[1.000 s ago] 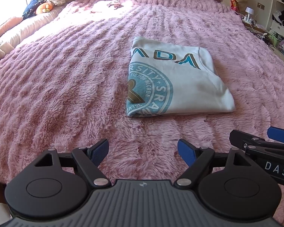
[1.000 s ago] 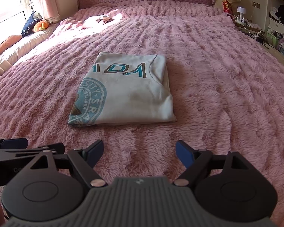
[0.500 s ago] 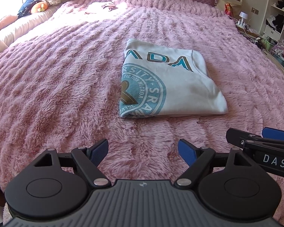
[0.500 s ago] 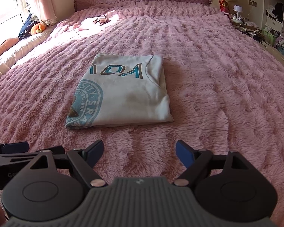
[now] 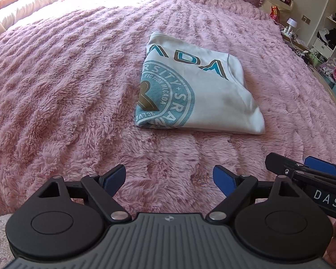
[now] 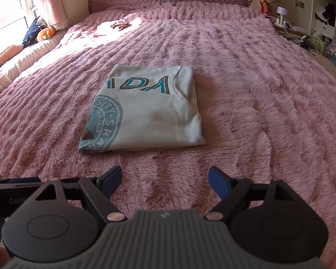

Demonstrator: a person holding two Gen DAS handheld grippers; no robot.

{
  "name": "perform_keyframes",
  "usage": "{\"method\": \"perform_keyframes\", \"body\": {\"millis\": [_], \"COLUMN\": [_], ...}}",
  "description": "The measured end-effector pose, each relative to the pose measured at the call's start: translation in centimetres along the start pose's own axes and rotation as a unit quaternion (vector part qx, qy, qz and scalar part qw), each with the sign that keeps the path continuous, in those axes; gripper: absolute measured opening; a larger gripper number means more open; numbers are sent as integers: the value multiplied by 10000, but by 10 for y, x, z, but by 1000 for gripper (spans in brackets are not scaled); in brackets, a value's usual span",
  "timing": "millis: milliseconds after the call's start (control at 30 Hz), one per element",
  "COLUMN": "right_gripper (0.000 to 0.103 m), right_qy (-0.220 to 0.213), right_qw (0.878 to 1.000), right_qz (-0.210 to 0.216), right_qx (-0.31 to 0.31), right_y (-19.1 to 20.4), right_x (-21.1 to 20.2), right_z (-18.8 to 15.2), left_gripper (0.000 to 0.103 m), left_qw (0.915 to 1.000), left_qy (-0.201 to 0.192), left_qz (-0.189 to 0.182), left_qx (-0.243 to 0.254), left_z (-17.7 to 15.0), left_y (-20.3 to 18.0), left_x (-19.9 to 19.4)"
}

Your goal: Fold small clothes

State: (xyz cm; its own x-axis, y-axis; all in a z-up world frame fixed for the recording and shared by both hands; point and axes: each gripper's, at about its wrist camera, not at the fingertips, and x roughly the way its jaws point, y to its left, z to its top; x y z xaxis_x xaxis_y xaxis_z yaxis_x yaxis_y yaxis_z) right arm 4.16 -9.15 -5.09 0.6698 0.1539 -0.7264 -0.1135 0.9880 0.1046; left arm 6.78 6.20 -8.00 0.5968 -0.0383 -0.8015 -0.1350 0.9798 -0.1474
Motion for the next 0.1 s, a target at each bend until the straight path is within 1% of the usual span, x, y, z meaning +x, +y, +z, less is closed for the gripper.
{"method": "perform_keyframes", "body": {"millis": [33, 100], "right_gripper": [80, 80], "right_qy": [-4, -8], "right_qw": [10000, 10000], "right_qz": [-7, -3], "right_qx": [1, -12], "right_y": [0, 1], "right_x": [-1, 0], "right_z": [0, 0], "left_gripper": [102, 103], "left_qw": [10000, 9999], "left_qy": [-11, 112], "left_qz": [26, 118], "left_qx": [28, 53], "left_z": [0, 1], "left_y": [-1, -3], "left_x": [0, 2]}}
